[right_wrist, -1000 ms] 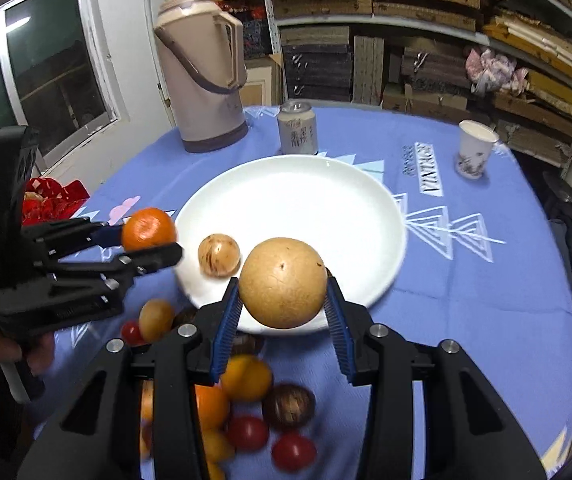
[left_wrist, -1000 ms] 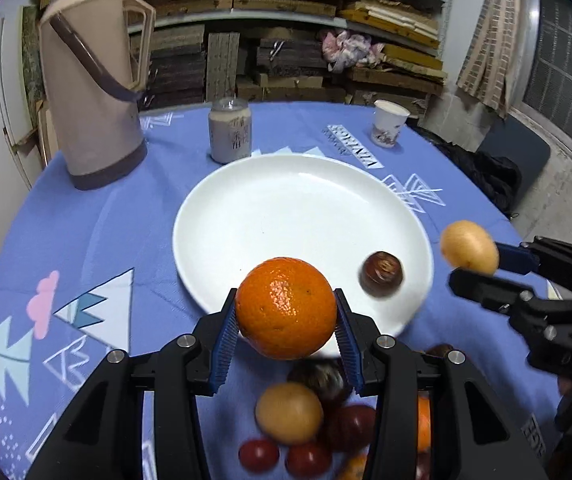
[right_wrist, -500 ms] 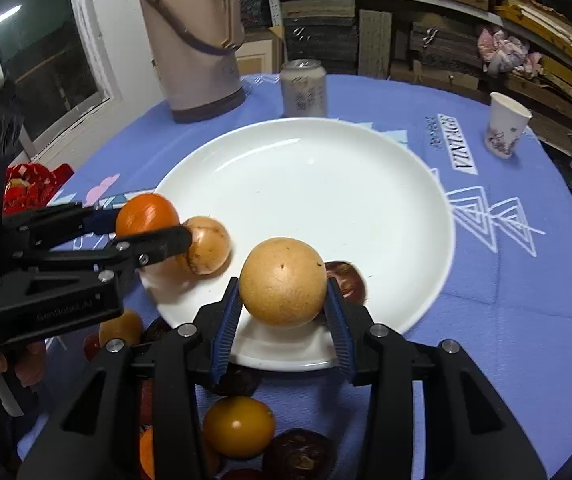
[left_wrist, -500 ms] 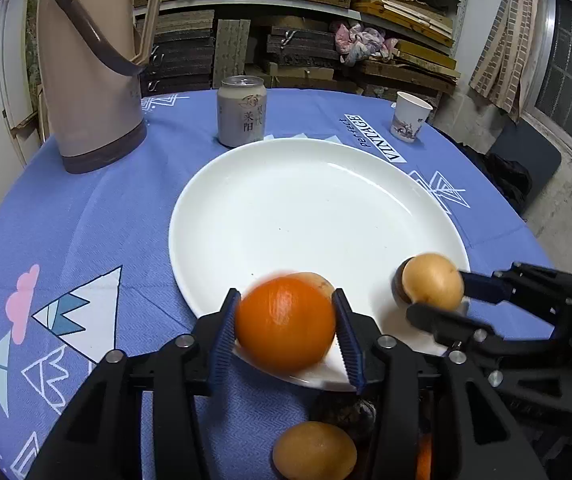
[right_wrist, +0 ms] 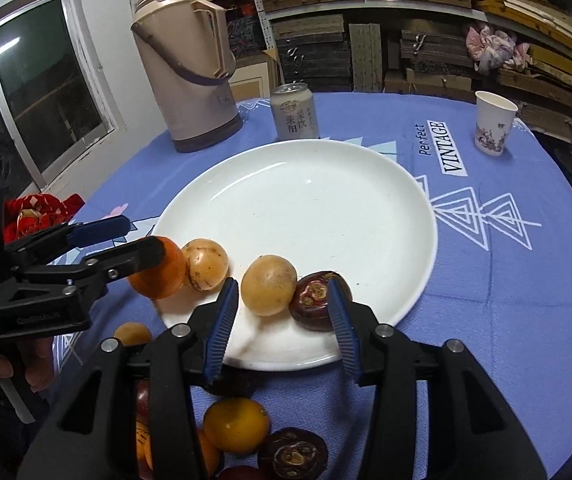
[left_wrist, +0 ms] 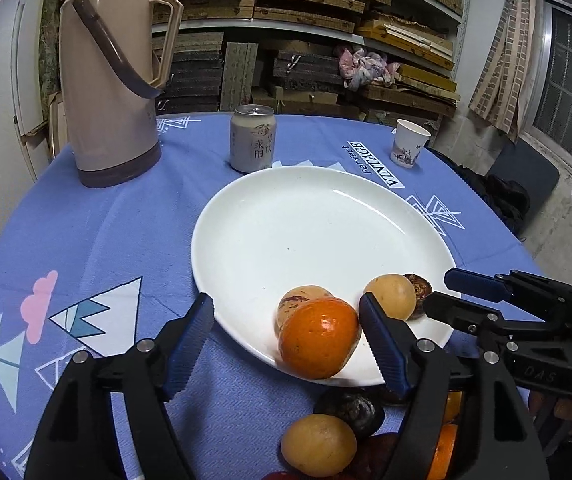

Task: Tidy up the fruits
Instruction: 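Place the grapefruit and orange on the white plate, opening both tools, then grasp the yellow citrus with the right tool while the left tool grasps a pale pear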

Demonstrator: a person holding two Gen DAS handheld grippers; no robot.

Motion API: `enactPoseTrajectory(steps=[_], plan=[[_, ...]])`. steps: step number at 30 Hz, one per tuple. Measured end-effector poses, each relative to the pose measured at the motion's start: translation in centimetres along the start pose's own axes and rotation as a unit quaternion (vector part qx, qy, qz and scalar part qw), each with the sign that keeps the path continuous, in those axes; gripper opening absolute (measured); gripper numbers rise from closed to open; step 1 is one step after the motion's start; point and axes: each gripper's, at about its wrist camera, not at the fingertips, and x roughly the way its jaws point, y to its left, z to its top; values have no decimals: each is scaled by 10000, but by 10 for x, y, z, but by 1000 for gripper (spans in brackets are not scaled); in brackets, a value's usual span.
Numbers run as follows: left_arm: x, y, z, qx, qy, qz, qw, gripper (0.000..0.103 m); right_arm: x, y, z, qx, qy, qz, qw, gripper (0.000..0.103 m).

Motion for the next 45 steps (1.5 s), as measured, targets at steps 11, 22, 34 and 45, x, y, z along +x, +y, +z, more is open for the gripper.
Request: enactPoseTrajectory(steps=[11, 22, 34, 45], plan=[[-47, -2, -24, 140, -100, -30, 9998, 82, -43, 11, -18, -178, -221, -302, 9991, 70], [-77, -6, -70, 105, 70, -75, 9999, 83, -93, 15, -72, -319, -35, -591, 9977, 70], [-96, -11, -106, -39, 242, -139, 9996, 84, -110, 39, -122, -558, 219, -441, 9972, 70], [-101, -19, -129, -1, 436, -128, 9990, 89, -92, 72, -146, -975, 608, -191, 9932, 65]])
